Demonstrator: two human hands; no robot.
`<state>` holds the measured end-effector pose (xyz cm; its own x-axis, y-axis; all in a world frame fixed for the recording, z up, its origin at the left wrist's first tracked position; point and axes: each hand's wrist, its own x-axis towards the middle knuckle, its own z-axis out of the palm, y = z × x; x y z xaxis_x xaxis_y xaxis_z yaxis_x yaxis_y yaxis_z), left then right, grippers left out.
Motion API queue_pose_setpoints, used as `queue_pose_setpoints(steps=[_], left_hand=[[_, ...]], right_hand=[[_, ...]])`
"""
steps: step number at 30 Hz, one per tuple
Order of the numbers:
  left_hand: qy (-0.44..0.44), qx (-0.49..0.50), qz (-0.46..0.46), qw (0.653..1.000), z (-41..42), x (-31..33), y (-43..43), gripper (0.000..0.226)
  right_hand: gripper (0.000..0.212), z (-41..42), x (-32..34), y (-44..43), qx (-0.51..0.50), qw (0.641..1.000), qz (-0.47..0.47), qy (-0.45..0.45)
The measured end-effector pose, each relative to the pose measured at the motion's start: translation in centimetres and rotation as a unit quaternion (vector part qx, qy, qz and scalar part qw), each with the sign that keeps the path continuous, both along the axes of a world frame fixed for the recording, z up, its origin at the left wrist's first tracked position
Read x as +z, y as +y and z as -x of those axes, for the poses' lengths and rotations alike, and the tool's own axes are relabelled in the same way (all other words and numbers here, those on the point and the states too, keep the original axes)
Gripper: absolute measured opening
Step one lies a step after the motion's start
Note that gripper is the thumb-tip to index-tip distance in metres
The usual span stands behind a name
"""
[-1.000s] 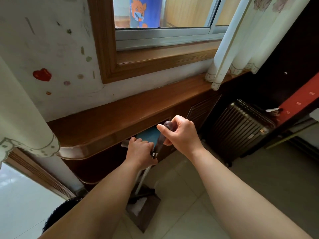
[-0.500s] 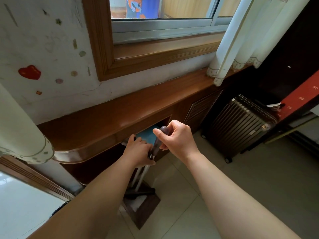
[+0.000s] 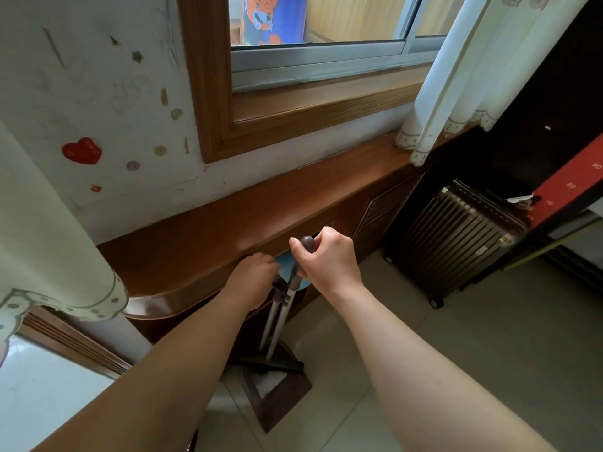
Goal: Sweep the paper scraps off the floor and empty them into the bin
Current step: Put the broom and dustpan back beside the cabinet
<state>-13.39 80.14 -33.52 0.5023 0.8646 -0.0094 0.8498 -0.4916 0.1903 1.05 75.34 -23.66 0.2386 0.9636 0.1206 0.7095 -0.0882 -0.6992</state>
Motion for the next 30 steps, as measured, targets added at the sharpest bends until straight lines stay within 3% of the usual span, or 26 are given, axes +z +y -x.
queue_pose_setpoints(steps=[3,12,19,22,30], left_hand=[[-0.041,0.015,0.005,0.999,0.5,0.3,0.1,0.027],[-0.030,0.025,0.089,0.995,1.3,2.2,-1.1,0.043],[0.028,0.009,0.146,0.989,1.9,3.8,-2.4,0.046],[0.030,0.006,0.139,0.990,2.2,4.7,-2.9,0.047],[-0.004,0.037,0.130,0.991,3.4,7.7,-4.3,0.051]], right_hand=[[0.038,0.3,0.4,0.1,-0.018,1.000,0.017,-0.016],[0.041,1.5,1.5,-0.9,-0.067,0.996,0.058,0.004],[0.031,2.7,2.2,-2.4,-0.089,0.992,0.085,-0.001],[0.026,2.7,2.4,-3.1,-0.090,0.991,0.100,-0.019],[0.040,2.9,3.4,-5.0,-0.103,0.990,0.094,-0.033]])
